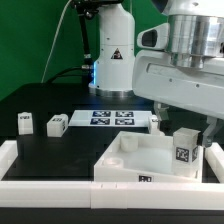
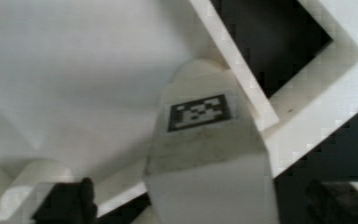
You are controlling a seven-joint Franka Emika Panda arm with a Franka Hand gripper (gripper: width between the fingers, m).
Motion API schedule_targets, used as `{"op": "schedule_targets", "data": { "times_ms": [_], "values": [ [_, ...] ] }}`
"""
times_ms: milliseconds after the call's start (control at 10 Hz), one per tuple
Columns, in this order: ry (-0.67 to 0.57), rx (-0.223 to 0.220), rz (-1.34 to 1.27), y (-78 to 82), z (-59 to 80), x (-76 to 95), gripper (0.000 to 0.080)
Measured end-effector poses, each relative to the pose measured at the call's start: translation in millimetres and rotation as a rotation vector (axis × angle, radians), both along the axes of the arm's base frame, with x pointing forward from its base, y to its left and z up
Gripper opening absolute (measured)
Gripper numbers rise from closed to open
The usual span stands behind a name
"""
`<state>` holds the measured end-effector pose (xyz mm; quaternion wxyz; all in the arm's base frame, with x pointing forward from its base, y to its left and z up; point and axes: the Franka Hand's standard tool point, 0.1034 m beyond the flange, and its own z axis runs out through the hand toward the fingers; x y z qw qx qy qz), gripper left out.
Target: Assemble one leg
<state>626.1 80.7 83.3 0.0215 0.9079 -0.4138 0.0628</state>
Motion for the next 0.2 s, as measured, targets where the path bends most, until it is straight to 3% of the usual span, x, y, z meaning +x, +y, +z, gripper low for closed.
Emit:
{"op": "schedule_targets", "data": {
  "times_ms": [200],
  "values": [
    [0.000, 0.000, 0.000, 0.0, 0.0, 0.0, 0.0634]
  ]
}}
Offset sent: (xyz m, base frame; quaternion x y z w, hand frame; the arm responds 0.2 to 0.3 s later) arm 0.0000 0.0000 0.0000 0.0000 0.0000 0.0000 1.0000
